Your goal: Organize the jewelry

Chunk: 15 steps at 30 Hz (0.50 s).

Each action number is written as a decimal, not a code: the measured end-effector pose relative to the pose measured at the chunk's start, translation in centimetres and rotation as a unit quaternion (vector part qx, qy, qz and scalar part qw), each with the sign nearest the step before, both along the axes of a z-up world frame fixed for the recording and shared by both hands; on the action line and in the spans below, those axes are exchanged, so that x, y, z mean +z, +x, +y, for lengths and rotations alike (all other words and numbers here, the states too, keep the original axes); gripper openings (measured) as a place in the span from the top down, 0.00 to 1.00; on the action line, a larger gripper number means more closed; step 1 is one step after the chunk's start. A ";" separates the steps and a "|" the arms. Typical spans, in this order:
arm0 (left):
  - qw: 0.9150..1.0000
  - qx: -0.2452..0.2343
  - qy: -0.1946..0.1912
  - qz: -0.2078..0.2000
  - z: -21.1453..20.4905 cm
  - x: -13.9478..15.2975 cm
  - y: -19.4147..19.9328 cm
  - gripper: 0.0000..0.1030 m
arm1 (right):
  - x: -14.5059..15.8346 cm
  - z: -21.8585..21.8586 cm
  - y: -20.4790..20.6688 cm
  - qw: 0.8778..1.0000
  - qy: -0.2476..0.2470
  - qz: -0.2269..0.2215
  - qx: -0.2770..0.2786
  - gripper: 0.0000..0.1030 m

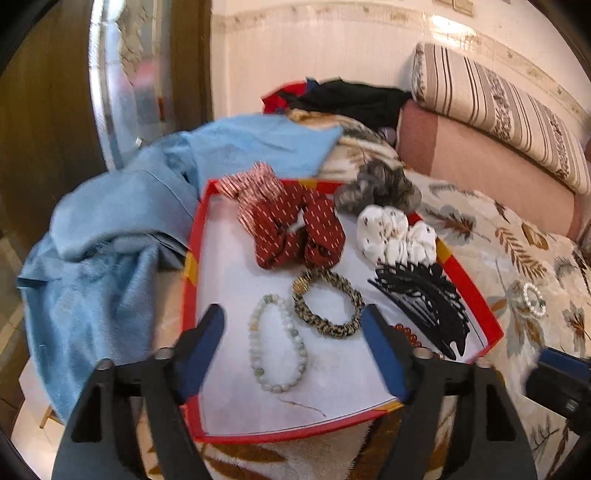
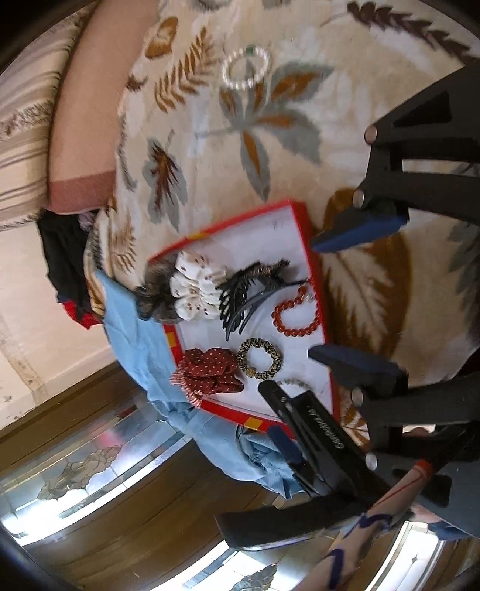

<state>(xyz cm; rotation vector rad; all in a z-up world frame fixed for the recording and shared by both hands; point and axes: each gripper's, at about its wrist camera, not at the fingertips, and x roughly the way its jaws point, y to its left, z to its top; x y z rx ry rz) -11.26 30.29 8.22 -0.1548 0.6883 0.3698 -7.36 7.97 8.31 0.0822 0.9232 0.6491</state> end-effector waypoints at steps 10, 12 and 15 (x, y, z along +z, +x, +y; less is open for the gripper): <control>0.999 0.008 0.007 -0.047 -6.7 1.5 -7.2 0.07 | 2.2 -7.9 -7.6 0.990 -0.083 -0.111 -0.029 0.13; 0.999 -0.005 0.006 -0.039 -8.7 1.4 -9.0 0.07 | 1.6 -10.0 -9.3 0.988 -0.092 -0.116 -0.033 0.13; 0.999 -0.024 0.005 -0.029 -11.2 1.6 -11.7 0.07 | 0.7 -12.3 -11.1 0.987 -0.100 -0.119 -0.043 0.13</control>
